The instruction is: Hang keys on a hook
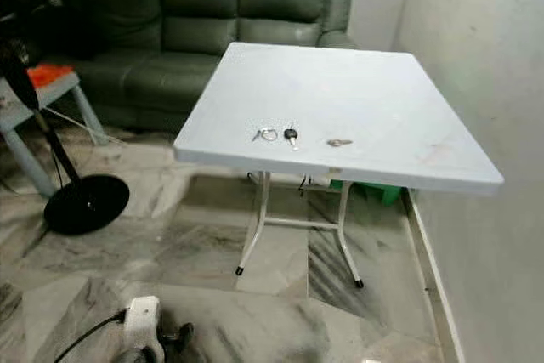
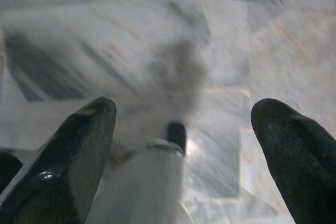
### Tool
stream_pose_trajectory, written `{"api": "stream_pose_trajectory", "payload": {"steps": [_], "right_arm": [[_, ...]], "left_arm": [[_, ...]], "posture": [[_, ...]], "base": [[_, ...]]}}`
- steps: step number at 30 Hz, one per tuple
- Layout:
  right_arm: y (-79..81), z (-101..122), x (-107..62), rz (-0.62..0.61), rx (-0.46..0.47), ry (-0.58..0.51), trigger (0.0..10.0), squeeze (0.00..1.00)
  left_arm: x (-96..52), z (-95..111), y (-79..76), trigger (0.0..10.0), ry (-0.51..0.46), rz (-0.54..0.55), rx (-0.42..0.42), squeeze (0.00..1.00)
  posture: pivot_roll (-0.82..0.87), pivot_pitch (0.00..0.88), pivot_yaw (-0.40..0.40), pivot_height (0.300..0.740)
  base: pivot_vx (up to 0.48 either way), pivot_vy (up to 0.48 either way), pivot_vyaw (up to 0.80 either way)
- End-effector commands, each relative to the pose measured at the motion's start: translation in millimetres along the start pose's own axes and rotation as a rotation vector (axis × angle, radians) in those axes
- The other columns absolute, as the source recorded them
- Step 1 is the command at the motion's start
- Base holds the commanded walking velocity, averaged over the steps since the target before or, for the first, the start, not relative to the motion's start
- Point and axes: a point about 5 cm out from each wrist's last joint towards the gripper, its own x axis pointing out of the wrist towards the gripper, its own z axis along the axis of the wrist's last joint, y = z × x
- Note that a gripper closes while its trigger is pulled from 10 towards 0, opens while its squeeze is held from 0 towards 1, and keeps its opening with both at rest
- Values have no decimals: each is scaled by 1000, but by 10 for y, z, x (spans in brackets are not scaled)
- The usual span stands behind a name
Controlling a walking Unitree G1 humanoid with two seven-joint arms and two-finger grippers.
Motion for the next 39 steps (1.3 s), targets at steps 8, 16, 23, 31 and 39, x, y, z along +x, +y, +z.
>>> {"api": "stream_pose_trajectory", "payload": {"steps": [8,16,23,31,39], "right_arm": [[43,524,60,66,-44,-258,10000,0],[231,1111,6,205,-61,-570,10000,1000],[393,1578,-187,263,-117,-826,10000,1000],[373,1819,-389,203,-112,-963,10000,1000],[434,2028,-667,201,-162,-1052,10000,0]], "left_arm": [[69,400,-237,10000,-189,-135,29,0],[58,990,-498,10000,-432,-294,92,0],[-56,1437,-602,10000,-609,-344,160,0],[-221,1715,-552,10000,-754,-260,186,0],[-506,1815,-567,10000,-861,-262,144,0]], "posture": [[-3,0,-13,740],[0,0,-14,740],[0,0,-13,740],[-6,0,-8,740],[-4,0,-10,740]], "base": [[0,0,0],[0,0,0],[0,0,0],[0,0,0],[0,0,0]]}}
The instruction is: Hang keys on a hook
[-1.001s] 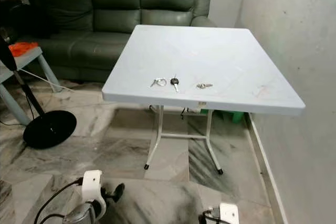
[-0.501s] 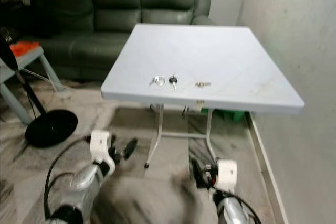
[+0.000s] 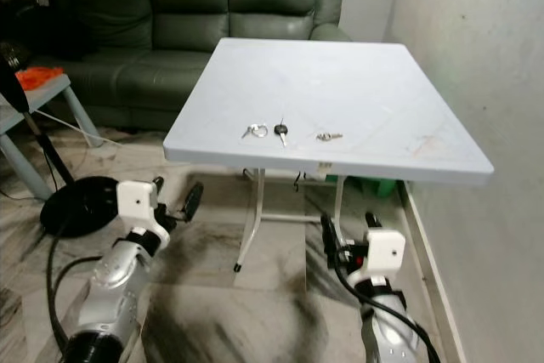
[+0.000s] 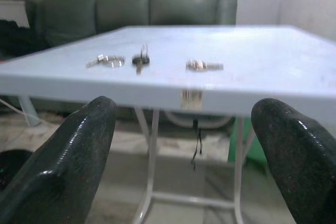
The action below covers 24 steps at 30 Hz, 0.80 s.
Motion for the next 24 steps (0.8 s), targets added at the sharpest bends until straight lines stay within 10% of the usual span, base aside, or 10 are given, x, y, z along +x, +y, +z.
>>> {"api": "stream_pose_trajectory", "payload": {"steps": [1,13,24], "right_arm": [[23,128,15,0,0,-29,10000,0],[207,316,-49,62,-7,-28,10000,0],[158,421,39,61,-18,-39,10000,0]], "left_arm": [[-57,60,-4,10000,-19,12,-25,0],[-184,157,-80,10000,16,27,-191,0],[-108,180,-94,10000,63,30,-182,0]], "posture": [[-5,0,-11,740],[2,0,-17,740],[-4,0,-17,740]], "base": [[0,0,0],[0,0,0],[0,0,0]]}}
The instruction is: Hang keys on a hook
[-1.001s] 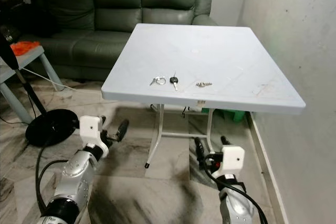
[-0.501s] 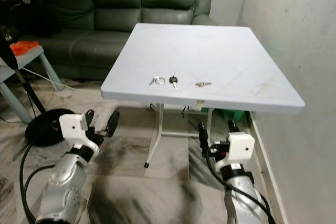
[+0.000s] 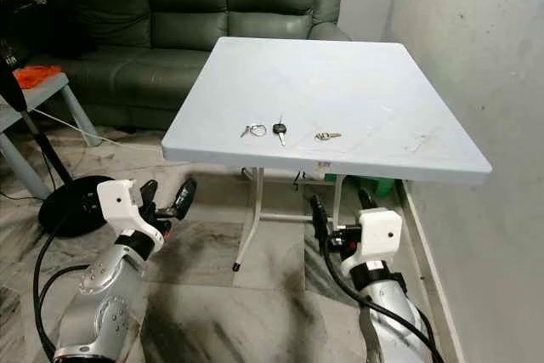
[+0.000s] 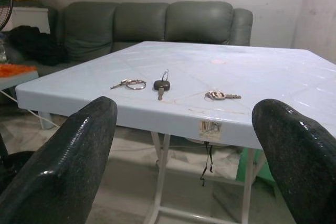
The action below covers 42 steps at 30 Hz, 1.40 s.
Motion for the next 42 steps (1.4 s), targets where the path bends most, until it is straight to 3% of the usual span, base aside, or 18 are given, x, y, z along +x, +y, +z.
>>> {"api": "stream_pose_trajectory", "payload": {"steps": [1,16,42], "right_arm": [[-18,65,21,-7,-3,-15,10000,0],[16,90,50,0,-1,-7,10000,0],[31,65,49,11,-7,11,10000,0]], "left_arm": [[9,51,-4,10000,-4,4,13,0],[81,93,-68,10000,6,-18,38,0],[118,75,-126,10000,8,-41,28,0]], "posture": [[-4,0,-17,740],[-10,0,-15,740],[-11,0,-18,740]], "base": [[0,0,0],[257,32,0],[47,414,0]]}}
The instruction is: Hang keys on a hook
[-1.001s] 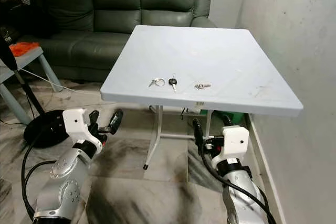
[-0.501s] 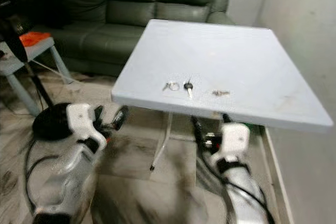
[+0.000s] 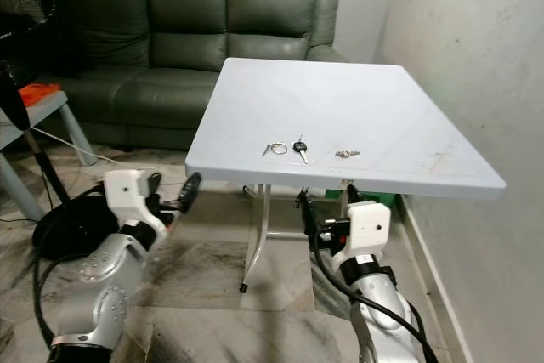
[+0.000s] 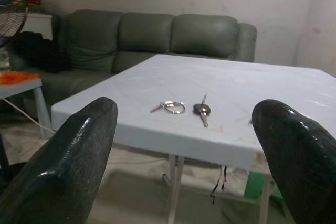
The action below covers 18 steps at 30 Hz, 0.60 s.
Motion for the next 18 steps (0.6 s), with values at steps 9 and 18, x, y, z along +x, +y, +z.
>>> {"api": "stream_pose_trajectory", "payload": {"steps": [9,18], "right_arm": [[-45,21,-11,-13,-11,-4,10000,0],[-41,18,-23,-12,-11,-1,10000,0]], "left_arm": [[52,20,-60,10000,1,4,30,0],[50,9,-46,10000,11,9,43,0]], "posture": [[-11,0,-18,740],[-11,0,-18,740]], "base": [[176,389,0],[445,0,0]]}}
